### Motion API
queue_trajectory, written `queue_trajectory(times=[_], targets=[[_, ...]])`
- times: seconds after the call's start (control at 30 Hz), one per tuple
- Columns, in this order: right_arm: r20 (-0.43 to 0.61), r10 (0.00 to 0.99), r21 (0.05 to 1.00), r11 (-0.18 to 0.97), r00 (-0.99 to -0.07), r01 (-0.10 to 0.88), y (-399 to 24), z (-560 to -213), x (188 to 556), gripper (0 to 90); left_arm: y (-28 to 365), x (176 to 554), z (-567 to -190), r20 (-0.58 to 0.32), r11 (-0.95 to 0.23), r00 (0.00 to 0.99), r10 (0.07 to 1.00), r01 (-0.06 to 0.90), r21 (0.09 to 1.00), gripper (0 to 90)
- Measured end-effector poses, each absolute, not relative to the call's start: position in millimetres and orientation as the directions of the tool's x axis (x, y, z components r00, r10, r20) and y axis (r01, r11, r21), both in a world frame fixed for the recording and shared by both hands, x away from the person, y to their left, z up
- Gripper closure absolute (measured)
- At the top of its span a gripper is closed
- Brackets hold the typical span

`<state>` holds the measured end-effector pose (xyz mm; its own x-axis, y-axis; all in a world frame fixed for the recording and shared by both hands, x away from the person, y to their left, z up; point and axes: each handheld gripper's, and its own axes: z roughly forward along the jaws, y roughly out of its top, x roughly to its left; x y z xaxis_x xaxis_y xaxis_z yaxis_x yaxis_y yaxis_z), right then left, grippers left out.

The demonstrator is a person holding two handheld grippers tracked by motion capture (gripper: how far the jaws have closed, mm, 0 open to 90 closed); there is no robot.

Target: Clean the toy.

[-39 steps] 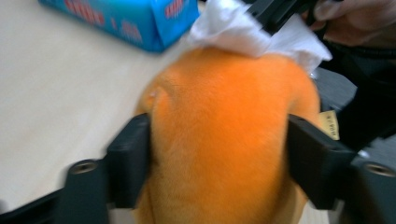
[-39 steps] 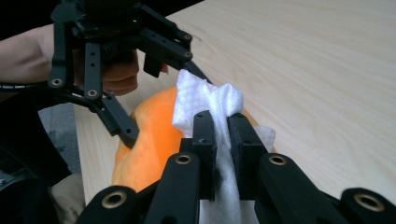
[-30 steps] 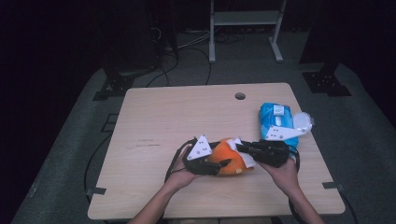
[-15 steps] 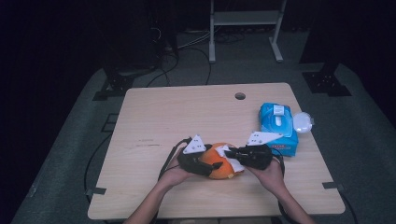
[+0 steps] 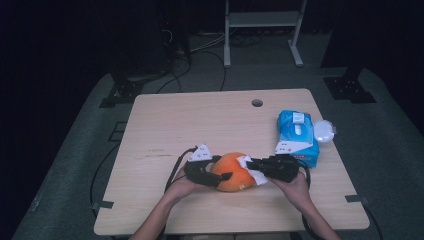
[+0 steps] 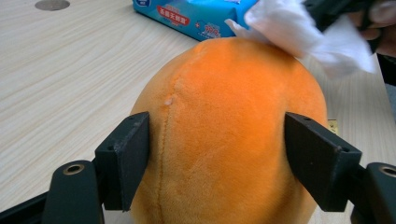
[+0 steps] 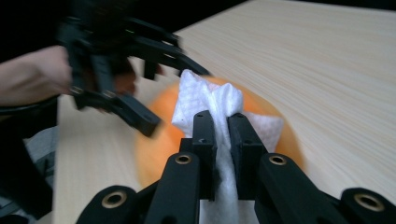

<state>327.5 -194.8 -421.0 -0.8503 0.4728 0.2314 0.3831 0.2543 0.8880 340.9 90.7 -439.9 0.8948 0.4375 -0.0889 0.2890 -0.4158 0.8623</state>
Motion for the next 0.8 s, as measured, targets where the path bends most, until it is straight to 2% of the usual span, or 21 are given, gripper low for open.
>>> queue_trajectory(times=[0.07, 0.33, 0.4, 0.57, 0.8], targets=[[0.187, 0.48, 0.887, 0.292, -0.857, 0.357, -187.5, -420.3, 324.1, 81.6, 91.2, 340.5, -440.1, -0.09, -0.413, 0.895, 0.437, 0.289, 0.864, 25.2], [0.257, 0.542, 0.854, 0.26, -0.8, 0.45, -210.4, -437.3, 338.0, 81.6, 90.1, 339.5, -439.7, -0.104, -0.407, 0.898, 0.428, 0.294, 0.865, 25.0], [0.284, 0.543, 0.848, 0.243, -0.79, 0.471, -212.5, -440.3, 340.7, 81.6, 84.9, 334.5, -437.3, -0.059, -0.437, 0.913, 0.404, 0.25, 0.864, 25.1], [0.276, 0.549, 0.87, 0.207, -0.789, 0.448, -208.9, -434.5, 341.8, 81.5, 78.0, 325.1, -434.3, -0.003, -0.484, 0.94, 0.34, 0.178, 0.857, 24.7], [0.299, 0.559, 0.85, 0.213, -0.773, 0.482, -214.4, -442.0, 342.4, 81.5, 81.5, 327.5, -434.0, -0.018, -0.463, 0.934, 0.357, 0.193, 0.865, 24.0]])
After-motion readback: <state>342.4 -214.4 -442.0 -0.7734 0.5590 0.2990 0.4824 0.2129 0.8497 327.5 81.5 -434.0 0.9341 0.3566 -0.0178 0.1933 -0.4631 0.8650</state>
